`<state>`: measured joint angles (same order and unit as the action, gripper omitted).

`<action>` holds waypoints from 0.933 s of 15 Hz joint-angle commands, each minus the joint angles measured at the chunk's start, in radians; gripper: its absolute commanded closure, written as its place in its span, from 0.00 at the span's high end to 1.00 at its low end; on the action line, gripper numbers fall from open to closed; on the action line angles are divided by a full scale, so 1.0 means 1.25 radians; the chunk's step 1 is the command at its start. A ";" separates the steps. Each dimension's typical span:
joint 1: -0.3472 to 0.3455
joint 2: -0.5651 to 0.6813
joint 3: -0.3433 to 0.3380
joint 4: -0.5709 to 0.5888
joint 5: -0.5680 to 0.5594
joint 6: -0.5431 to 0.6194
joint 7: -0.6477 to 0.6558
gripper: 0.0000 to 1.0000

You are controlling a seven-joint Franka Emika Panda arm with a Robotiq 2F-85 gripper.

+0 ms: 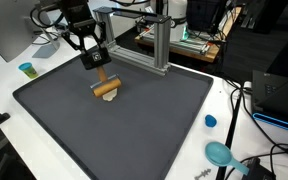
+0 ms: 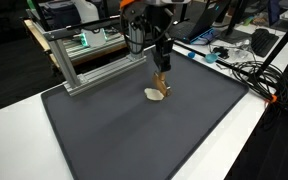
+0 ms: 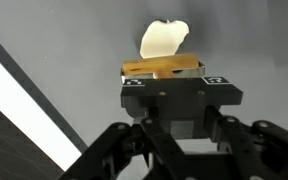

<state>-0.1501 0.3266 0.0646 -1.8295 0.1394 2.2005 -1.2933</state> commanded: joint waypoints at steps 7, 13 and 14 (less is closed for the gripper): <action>0.004 0.004 0.005 -0.040 -0.038 0.000 -0.024 0.21; 0.010 -0.013 0.002 -0.019 -0.035 -0.019 -0.010 0.21; 0.011 -0.010 0.000 -0.014 -0.037 -0.019 -0.007 0.21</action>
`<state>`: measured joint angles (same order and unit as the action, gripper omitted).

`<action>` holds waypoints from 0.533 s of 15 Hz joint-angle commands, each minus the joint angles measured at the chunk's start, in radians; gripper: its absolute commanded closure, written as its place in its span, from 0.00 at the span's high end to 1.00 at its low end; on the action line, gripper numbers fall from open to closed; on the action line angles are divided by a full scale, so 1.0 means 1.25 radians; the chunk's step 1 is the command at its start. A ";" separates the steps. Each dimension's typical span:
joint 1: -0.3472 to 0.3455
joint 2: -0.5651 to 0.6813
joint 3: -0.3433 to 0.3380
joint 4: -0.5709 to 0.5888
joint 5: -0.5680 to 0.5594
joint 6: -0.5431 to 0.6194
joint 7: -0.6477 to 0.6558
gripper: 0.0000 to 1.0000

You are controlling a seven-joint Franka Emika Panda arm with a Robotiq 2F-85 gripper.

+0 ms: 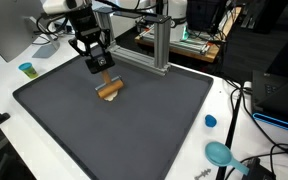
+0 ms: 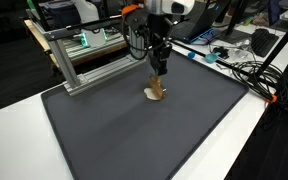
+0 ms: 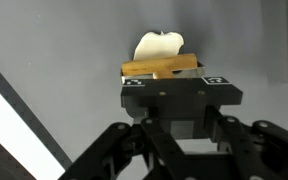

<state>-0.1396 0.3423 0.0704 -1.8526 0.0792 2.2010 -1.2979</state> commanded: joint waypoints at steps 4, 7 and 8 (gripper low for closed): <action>0.007 0.006 -0.010 0.020 0.001 -0.045 0.007 0.21; 0.005 0.037 -0.013 0.028 -0.003 -0.036 0.013 0.21; 0.004 0.050 -0.017 0.032 -0.008 -0.034 0.018 0.21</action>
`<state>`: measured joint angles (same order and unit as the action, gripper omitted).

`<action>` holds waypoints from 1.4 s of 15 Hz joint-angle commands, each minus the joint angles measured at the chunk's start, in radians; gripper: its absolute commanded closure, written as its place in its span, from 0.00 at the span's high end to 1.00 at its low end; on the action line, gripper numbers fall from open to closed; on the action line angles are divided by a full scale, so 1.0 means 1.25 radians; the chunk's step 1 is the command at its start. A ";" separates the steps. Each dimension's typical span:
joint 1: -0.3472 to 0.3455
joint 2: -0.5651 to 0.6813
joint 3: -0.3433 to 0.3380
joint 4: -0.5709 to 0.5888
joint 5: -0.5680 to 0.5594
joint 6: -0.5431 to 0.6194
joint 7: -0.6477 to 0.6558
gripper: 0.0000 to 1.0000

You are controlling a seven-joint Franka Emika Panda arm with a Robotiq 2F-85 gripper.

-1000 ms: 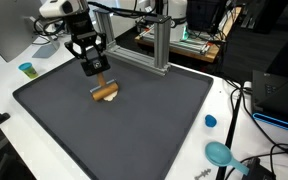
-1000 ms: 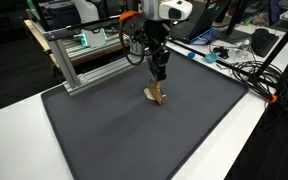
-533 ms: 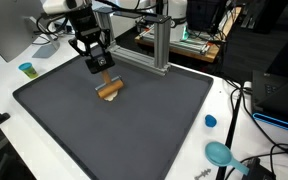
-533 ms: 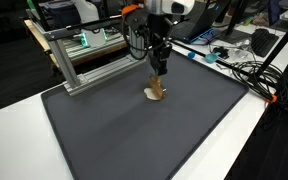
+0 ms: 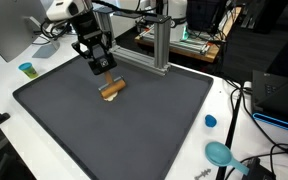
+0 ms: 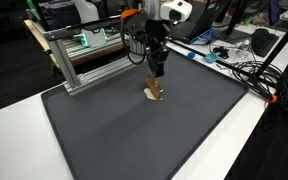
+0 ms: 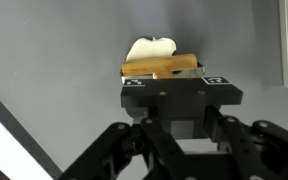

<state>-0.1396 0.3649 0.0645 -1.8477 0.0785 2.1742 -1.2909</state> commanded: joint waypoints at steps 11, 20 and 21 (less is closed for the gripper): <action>0.014 0.059 -0.073 0.026 -0.146 -0.021 0.110 0.21; 0.010 -0.036 -0.054 0.007 -0.164 -0.006 0.141 0.21; 0.018 -0.035 -0.054 0.017 -0.179 -0.007 0.141 0.21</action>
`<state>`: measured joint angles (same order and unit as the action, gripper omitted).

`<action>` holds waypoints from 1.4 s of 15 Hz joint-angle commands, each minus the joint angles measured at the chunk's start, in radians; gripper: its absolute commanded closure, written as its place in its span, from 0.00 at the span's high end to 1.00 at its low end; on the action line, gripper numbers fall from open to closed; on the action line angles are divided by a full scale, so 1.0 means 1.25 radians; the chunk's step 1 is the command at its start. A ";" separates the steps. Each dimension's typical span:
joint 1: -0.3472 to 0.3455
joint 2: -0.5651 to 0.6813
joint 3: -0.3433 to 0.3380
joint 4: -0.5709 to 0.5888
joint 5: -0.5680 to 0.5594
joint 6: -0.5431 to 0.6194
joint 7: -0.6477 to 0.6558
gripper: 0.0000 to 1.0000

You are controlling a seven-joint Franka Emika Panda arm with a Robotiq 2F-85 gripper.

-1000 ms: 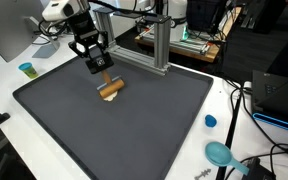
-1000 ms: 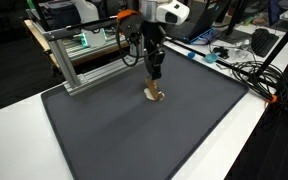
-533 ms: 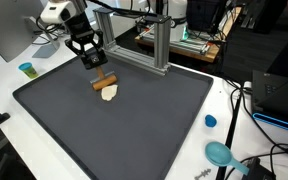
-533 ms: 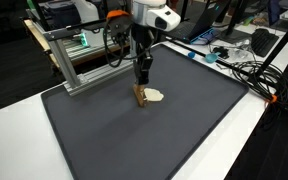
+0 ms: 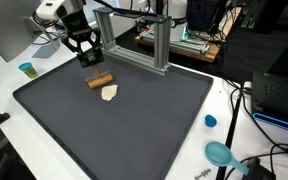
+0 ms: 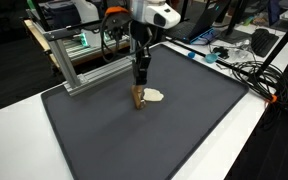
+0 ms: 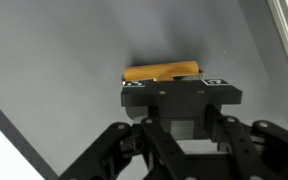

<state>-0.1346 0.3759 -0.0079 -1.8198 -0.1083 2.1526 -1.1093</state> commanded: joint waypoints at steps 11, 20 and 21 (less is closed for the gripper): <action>0.045 -0.029 0.047 0.008 0.015 -0.017 -0.015 0.21; 0.043 0.018 0.054 0.060 0.028 -0.040 -0.003 0.21; 0.041 0.031 0.053 0.070 0.030 -0.046 -0.001 0.21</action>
<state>-0.0761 0.3651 0.0620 -1.7988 -0.0984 2.1392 -1.1095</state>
